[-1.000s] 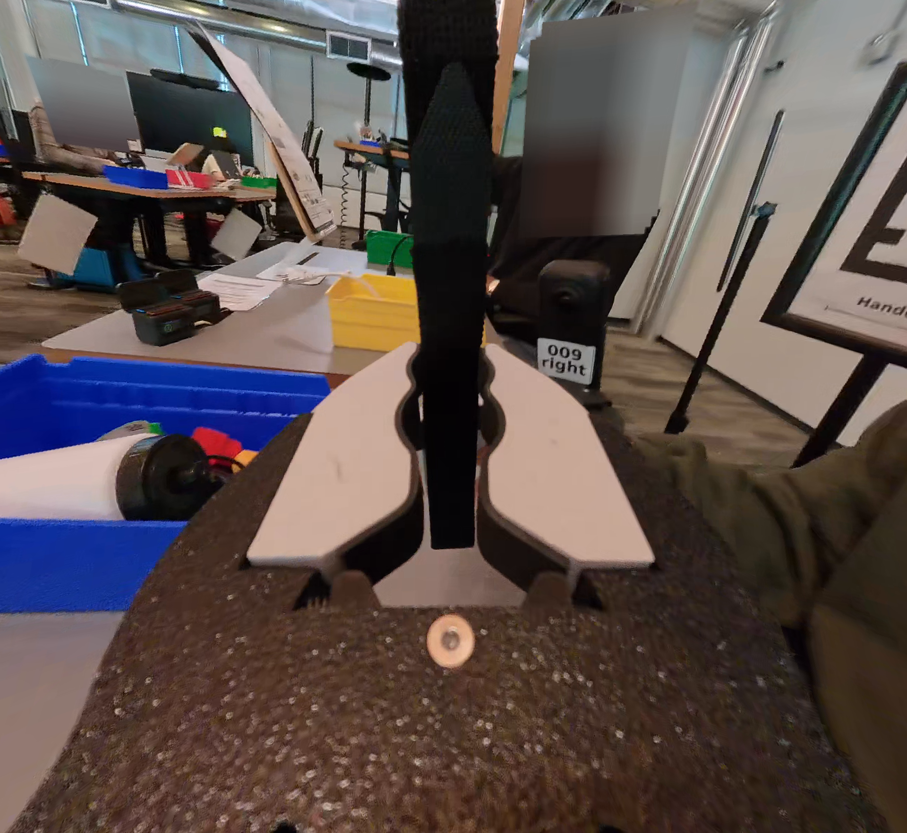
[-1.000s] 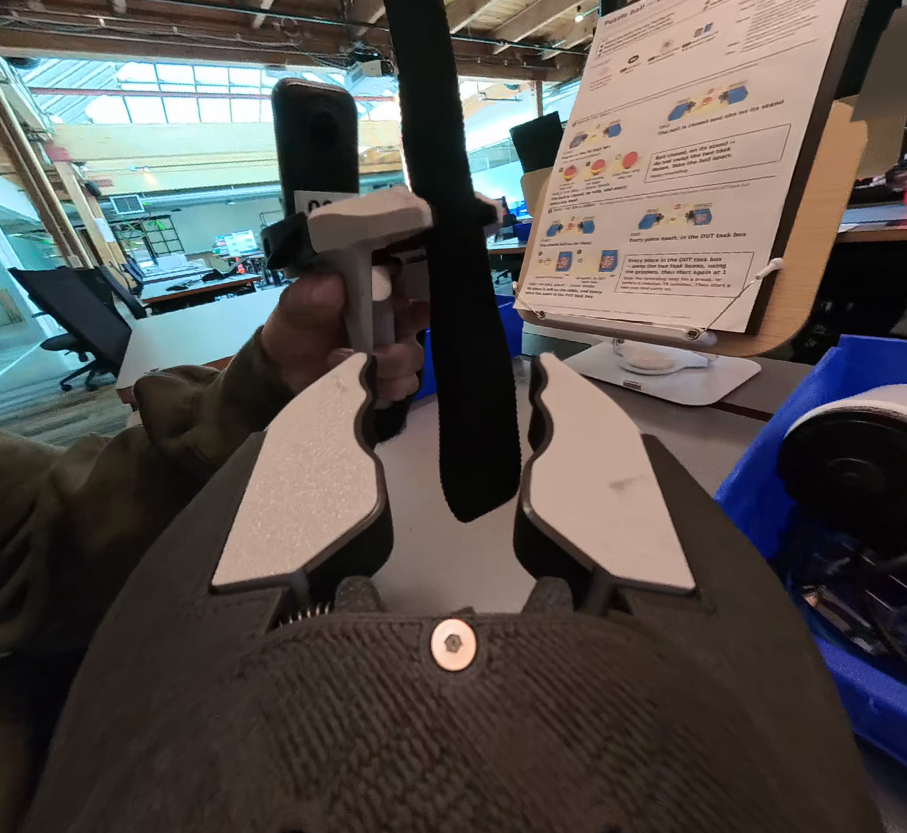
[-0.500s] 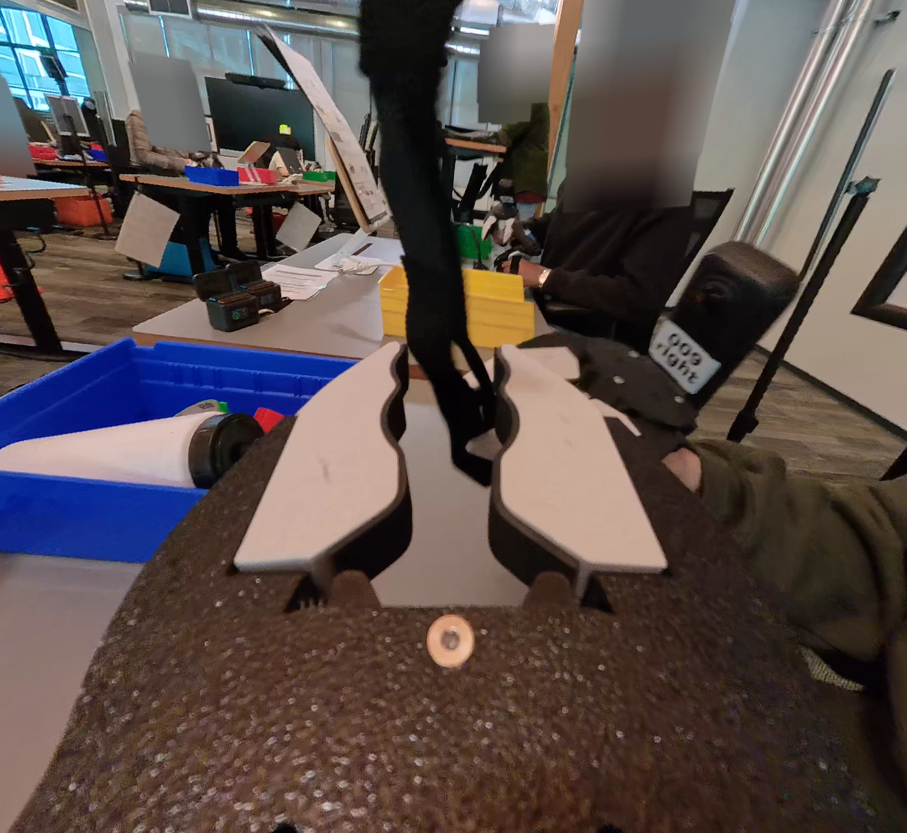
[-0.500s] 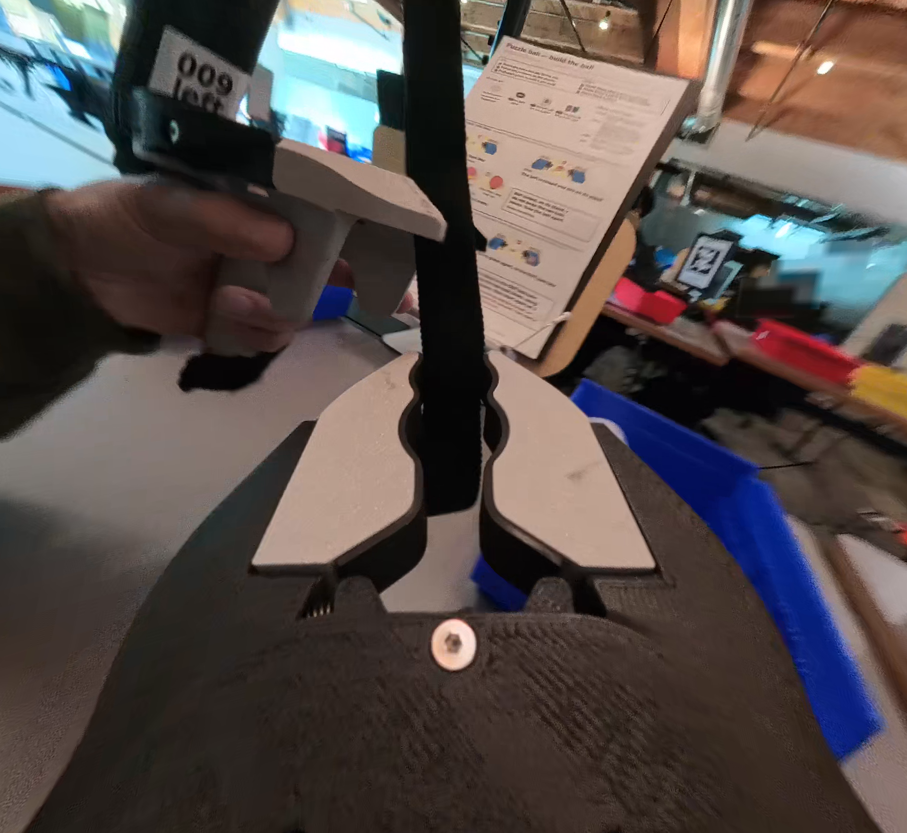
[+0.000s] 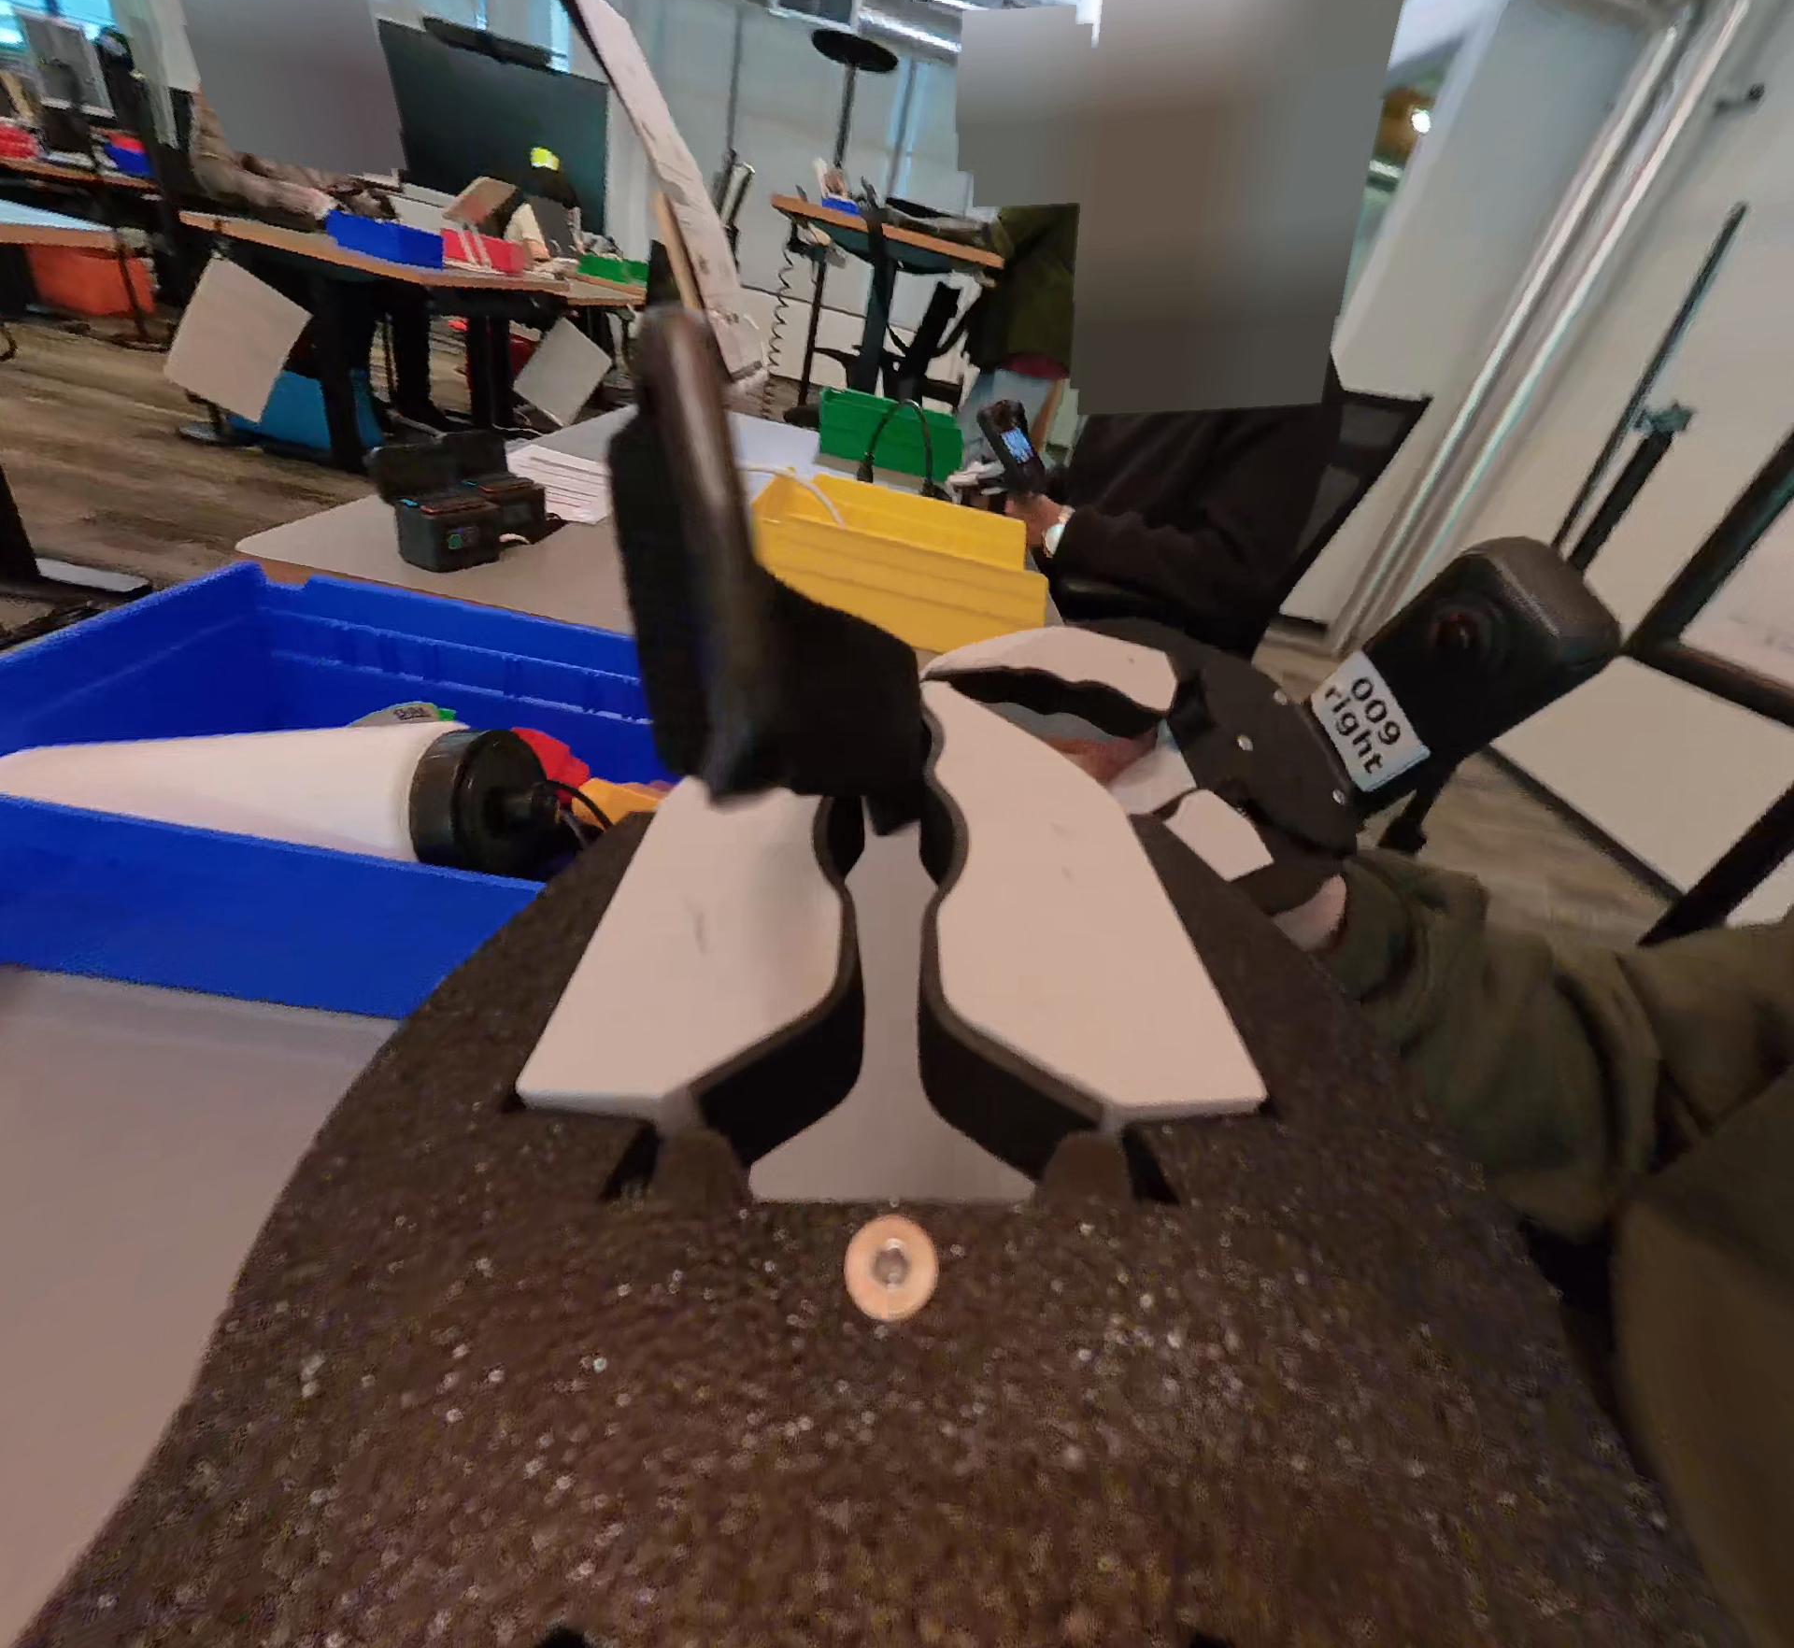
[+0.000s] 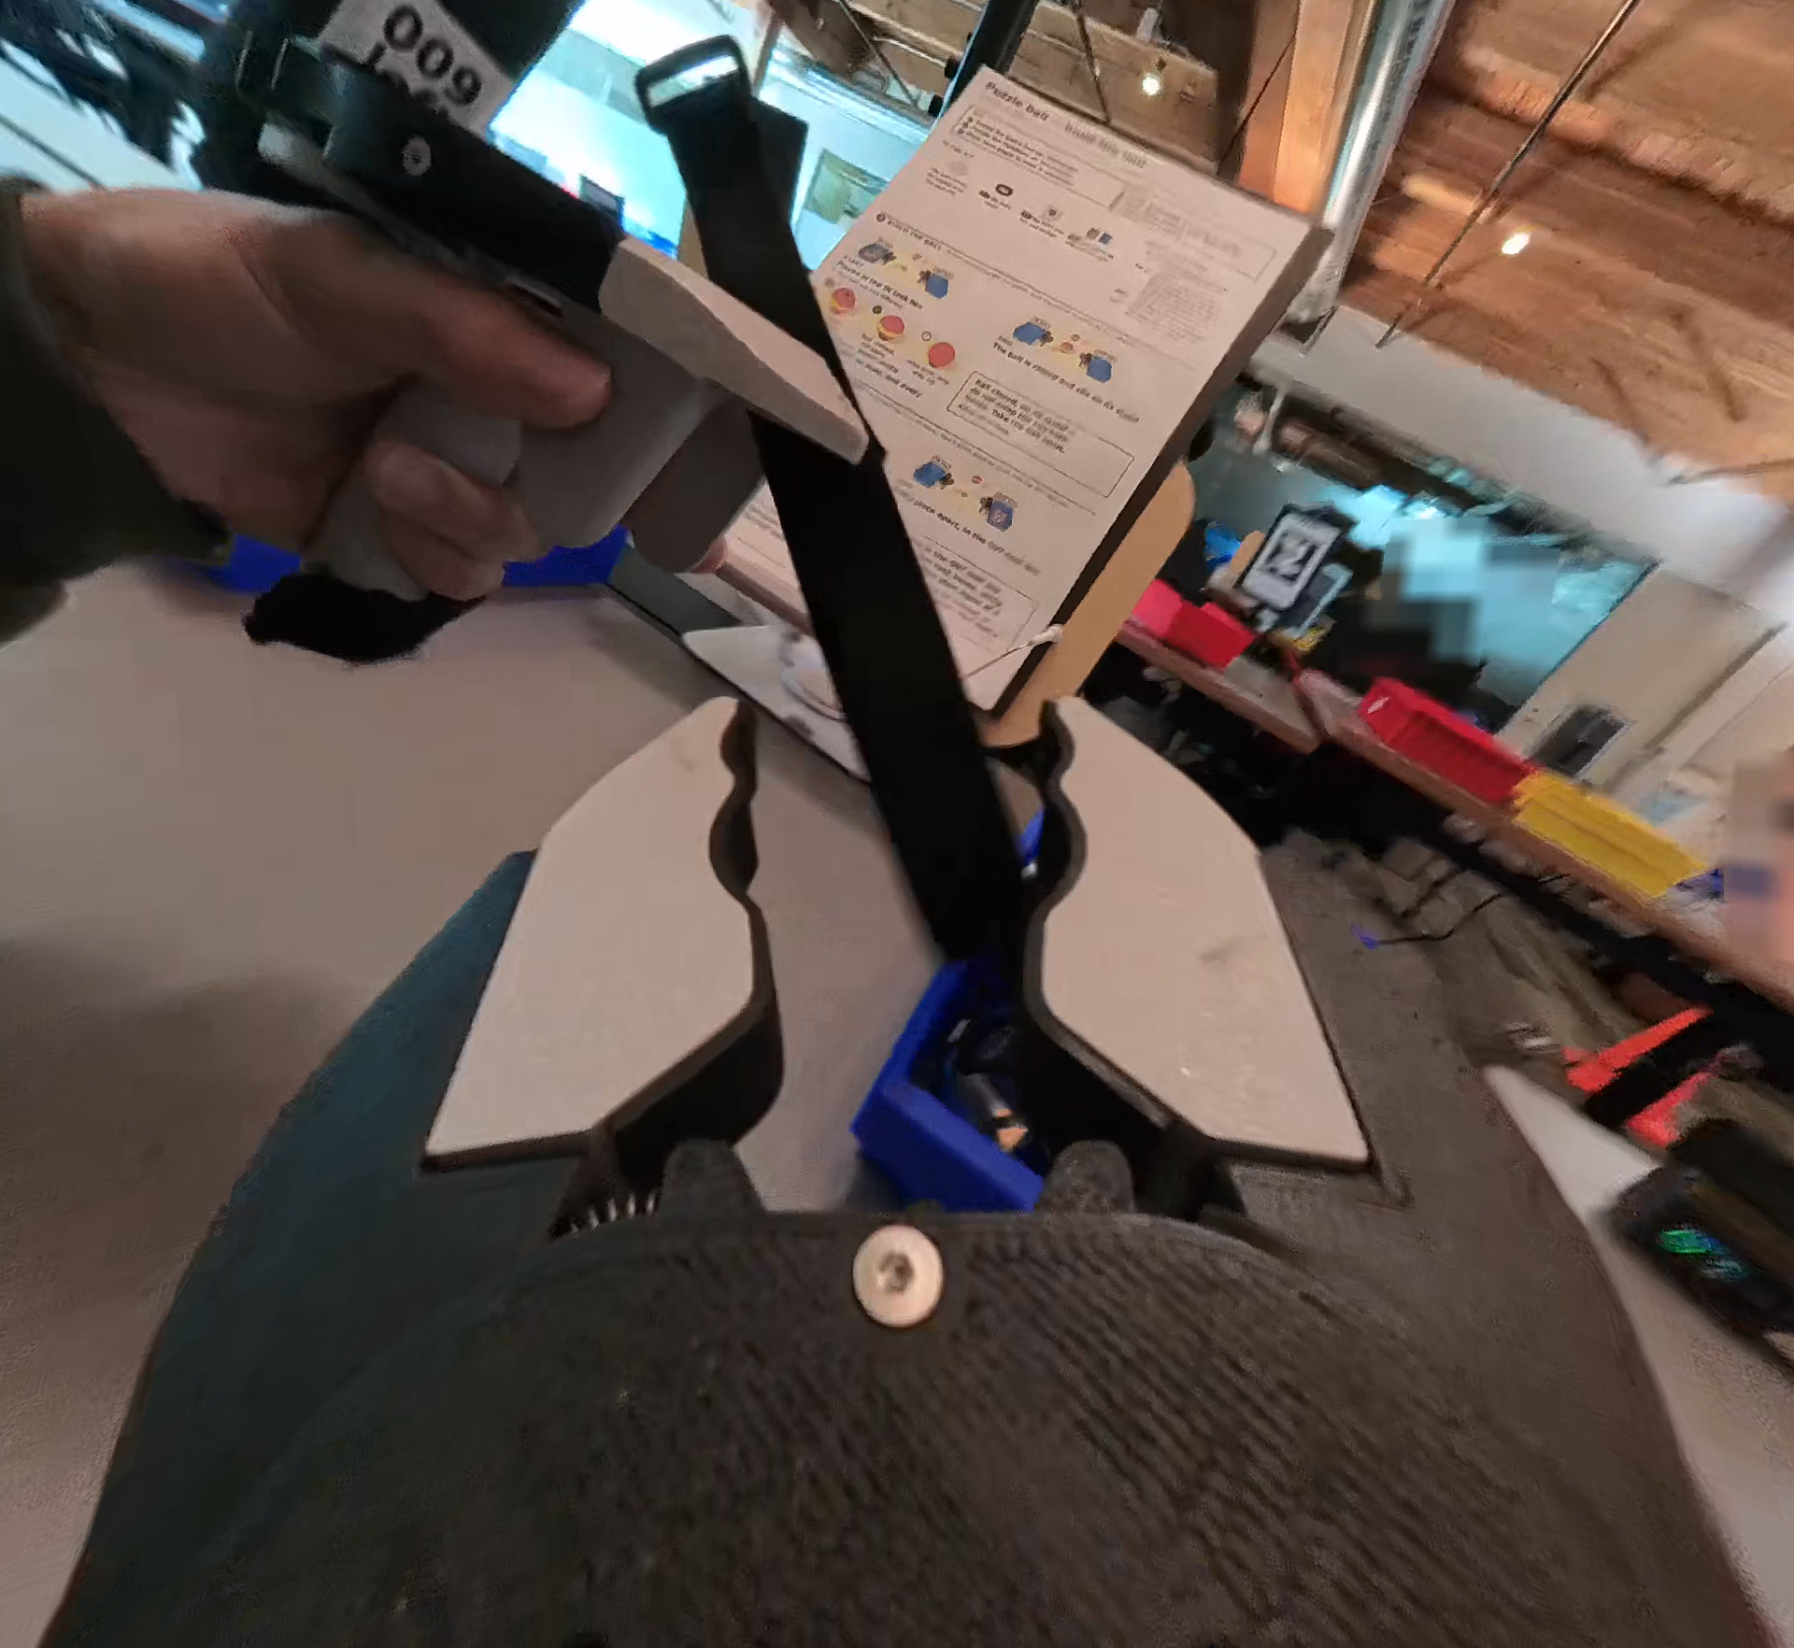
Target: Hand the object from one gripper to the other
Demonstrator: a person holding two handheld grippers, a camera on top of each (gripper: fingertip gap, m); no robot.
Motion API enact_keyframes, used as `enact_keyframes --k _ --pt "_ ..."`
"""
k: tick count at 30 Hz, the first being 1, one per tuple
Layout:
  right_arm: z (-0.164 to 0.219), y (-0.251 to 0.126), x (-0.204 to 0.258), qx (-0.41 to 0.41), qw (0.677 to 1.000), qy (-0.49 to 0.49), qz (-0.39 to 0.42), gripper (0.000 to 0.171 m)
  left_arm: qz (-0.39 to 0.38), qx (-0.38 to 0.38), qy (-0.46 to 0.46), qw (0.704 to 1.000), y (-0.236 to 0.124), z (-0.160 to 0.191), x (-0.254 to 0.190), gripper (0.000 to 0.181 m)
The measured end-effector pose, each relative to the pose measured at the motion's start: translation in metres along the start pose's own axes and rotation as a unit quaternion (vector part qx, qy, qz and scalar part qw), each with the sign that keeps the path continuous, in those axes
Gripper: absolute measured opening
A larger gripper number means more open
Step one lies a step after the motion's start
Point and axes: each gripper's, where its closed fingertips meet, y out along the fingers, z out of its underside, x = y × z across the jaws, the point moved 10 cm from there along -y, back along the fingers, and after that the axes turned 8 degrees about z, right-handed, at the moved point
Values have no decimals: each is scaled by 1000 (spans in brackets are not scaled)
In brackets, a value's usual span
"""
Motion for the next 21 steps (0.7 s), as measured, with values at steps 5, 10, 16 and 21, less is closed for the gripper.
enact_keyframes --k 5,10,16,21 --pt "19 3 -19 3 960 273 -63 90 21 -82 -36 996 -13 -2 10 5" --pt "31 8 -18 -55 828 521 -201 78 167 -99 -25 981 -17 -3 1 5" --pt "25 6 -12 -100 828 495 -242 38 199 -90 7 976 -17 -4 -6 5" --pt "24 4 -16 -104 839 486 -222 27 205 -90 6 975 -17 -4 -6 5"
